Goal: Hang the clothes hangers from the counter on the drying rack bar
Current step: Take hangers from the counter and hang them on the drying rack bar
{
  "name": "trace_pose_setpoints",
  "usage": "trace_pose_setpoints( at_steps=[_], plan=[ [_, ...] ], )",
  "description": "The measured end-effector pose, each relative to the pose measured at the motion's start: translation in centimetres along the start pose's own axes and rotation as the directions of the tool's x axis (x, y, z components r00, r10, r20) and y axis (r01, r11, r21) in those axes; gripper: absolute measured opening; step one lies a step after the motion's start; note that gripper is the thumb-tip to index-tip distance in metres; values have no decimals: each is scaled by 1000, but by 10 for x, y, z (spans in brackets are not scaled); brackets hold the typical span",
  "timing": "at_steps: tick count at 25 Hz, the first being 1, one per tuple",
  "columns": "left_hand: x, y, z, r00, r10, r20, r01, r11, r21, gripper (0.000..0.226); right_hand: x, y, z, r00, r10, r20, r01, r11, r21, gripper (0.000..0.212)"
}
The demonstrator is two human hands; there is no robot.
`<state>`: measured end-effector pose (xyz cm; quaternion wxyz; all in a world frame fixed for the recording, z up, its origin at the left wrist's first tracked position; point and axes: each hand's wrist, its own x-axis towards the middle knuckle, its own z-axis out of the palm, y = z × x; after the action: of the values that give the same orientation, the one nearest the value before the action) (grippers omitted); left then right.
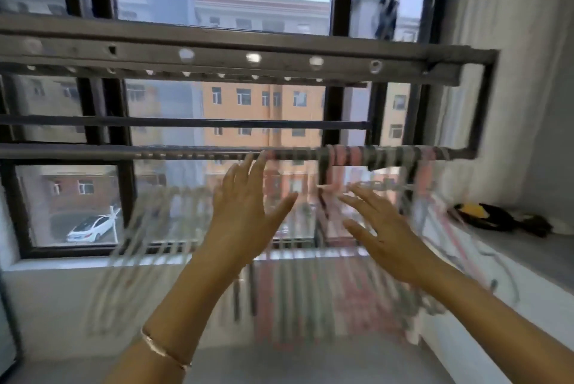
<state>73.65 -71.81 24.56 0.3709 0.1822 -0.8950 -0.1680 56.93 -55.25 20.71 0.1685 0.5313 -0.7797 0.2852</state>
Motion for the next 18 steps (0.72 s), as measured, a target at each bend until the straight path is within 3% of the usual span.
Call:
trace_pose_setpoints(
  at_steps=[6,12,18],
  plan=[
    [-8,180,158,978,157,141,-148,987,-69,74,-147,152,-131,937,312,-156,-319,948,-21,55],
    [-15,341,313,879,340,333,-256,928,-271,69,-279,287,-215,765,582,-277,-613,789,-35,52],
    [6,439,483,756,421,501,-261,896,-360,66,-357,419,-253,568,740,-360,-797,604,-16,51]
  ],
)
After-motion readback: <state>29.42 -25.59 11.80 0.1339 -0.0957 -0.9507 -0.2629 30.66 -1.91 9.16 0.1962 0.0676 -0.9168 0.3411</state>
